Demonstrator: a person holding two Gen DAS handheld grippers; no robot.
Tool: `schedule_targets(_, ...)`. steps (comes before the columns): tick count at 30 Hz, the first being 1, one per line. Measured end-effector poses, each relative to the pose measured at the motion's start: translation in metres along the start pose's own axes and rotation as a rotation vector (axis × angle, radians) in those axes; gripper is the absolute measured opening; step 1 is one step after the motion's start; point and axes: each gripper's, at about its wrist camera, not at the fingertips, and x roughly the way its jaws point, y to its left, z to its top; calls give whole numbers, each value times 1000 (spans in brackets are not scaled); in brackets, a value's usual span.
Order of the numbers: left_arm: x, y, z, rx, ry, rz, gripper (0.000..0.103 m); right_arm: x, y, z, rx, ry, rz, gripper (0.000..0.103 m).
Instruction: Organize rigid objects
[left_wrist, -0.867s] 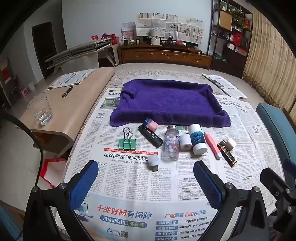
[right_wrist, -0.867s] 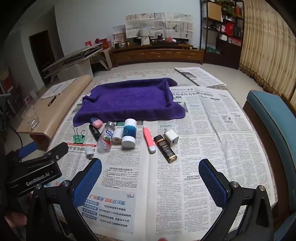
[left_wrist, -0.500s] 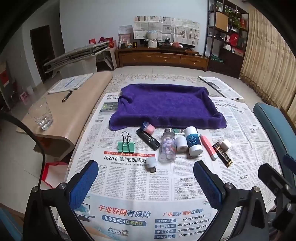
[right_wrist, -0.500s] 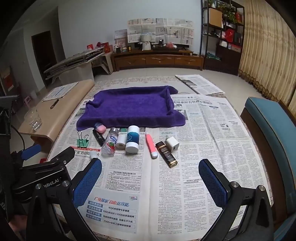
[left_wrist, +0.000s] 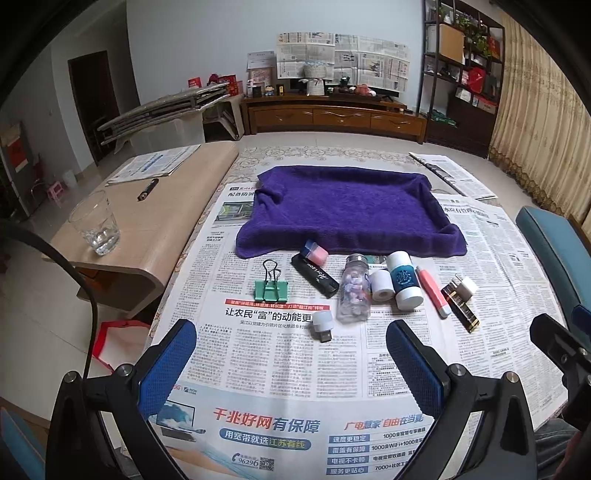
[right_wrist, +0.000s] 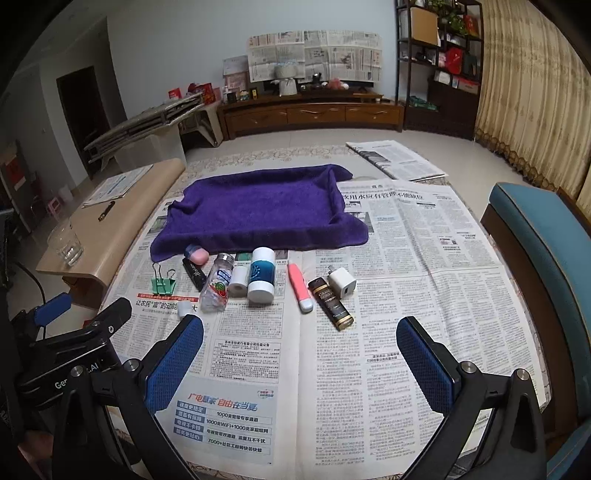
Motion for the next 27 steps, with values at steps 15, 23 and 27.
schedule_targets(15, 4, 8, 3, -16, -19, 3, 103, 9, 2, -2, -15, 3, 1, 102)
schedule_targets(23, 10, 12, 1, -26, 0, -14, 103, 5, 1, 0, -21, -9, 12, 102)
schedule_targets(27, 10, 9, -1, -19, 0, -17, 103, 5, 1, 0, -23, -10, 16, 102)
